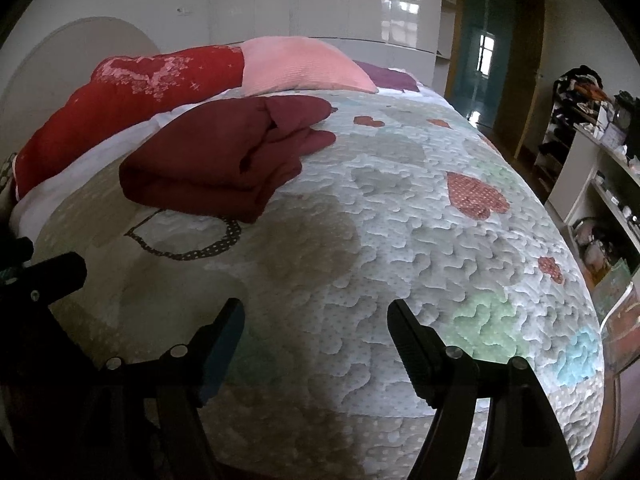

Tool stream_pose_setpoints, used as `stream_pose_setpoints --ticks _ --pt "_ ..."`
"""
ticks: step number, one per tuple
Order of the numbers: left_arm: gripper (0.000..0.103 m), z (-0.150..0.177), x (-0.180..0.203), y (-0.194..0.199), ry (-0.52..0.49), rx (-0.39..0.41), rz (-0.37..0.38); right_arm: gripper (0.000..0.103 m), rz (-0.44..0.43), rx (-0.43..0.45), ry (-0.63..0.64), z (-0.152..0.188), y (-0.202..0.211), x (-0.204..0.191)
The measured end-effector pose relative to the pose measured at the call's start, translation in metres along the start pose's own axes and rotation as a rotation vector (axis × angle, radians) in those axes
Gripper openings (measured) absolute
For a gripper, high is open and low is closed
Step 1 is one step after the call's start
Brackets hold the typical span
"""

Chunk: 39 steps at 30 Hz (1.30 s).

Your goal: Fold small clothes

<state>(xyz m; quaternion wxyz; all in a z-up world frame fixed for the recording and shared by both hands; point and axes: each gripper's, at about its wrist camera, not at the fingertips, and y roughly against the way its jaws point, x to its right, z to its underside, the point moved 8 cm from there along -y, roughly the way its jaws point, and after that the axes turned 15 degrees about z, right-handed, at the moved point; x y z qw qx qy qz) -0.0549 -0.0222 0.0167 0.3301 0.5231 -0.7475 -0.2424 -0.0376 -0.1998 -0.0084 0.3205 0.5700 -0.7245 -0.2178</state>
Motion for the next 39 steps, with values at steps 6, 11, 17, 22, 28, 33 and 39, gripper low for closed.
stream_pose_setpoints --ticks 6,11,17,22,28,33,39 --pt "0.102 0.002 -0.001 -0.002 0.005 -0.005 0.004 0.079 0.0 -0.002 0.012 0.002 0.0 -0.004" --pt "0.102 0.003 -0.001 -0.003 0.008 -0.01 0.007 0.079 0.0 -0.006 0.013 0.003 -0.001 -0.005" --pt "0.102 0.003 -0.002 -0.004 0.009 -0.012 0.007 0.079 0.001 -0.005 0.014 0.003 -0.001 -0.005" --pt "0.102 0.006 -0.002 -0.007 0.018 -0.022 0.012 0.079 0.001 -0.003 0.013 0.003 -0.001 -0.005" --pt "0.102 0.009 -0.004 -0.011 0.033 -0.035 0.026 0.079 0.002 -0.001 0.013 0.003 -0.001 -0.005" --pt "0.102 0.011 -0.01 -0.016 0.062 -0.048 0.042 0.08 0.002 -0.006 0.02 0.004 -0.003 -0.008" --pt "0.102 0.014 -0.018 -0.023 0.077 -0.069 0.025 0.08 -0.001 -0.012 0.028 0.004 -0.01 -0.014"
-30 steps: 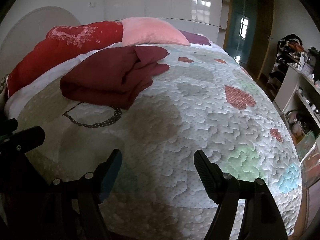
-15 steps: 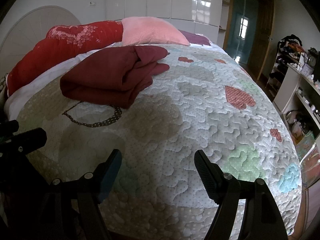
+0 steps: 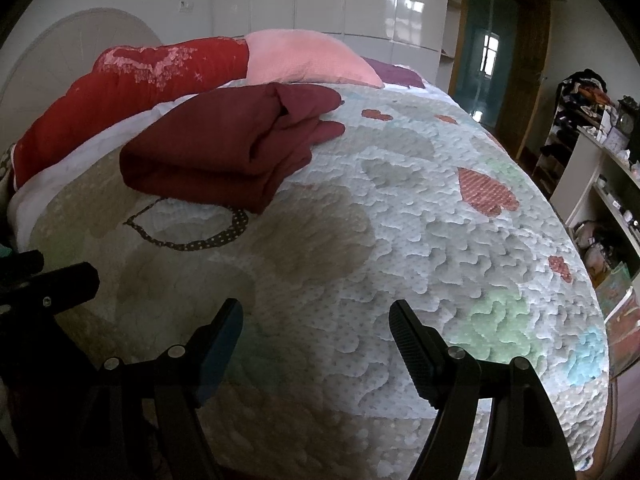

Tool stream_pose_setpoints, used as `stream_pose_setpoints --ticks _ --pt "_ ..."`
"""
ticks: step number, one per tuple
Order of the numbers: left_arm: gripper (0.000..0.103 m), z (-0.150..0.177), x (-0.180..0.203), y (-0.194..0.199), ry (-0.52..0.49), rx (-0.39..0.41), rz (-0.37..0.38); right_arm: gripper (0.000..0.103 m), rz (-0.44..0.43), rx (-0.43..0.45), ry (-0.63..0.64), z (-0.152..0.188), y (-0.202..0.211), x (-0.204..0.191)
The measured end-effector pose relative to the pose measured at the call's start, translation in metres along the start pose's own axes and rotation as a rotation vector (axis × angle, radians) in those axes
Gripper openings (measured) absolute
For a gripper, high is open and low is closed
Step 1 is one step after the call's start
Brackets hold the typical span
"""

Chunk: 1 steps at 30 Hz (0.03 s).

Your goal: Fold small clothes

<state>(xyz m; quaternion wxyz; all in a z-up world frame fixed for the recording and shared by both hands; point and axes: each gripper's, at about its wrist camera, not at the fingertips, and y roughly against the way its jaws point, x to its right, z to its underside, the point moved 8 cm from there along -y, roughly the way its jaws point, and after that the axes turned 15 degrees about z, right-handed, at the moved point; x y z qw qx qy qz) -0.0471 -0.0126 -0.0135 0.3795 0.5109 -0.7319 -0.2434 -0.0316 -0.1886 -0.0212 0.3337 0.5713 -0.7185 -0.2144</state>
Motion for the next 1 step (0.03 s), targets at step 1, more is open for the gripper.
stream_pose_setpoints --ticks 1 --pt "0.102 -0.0002 0.0007 -0.001 -0.002 -0.001 0.0 0.08 0.0 0.0 0.004 -0.0003 -0.0017 -0.0011"
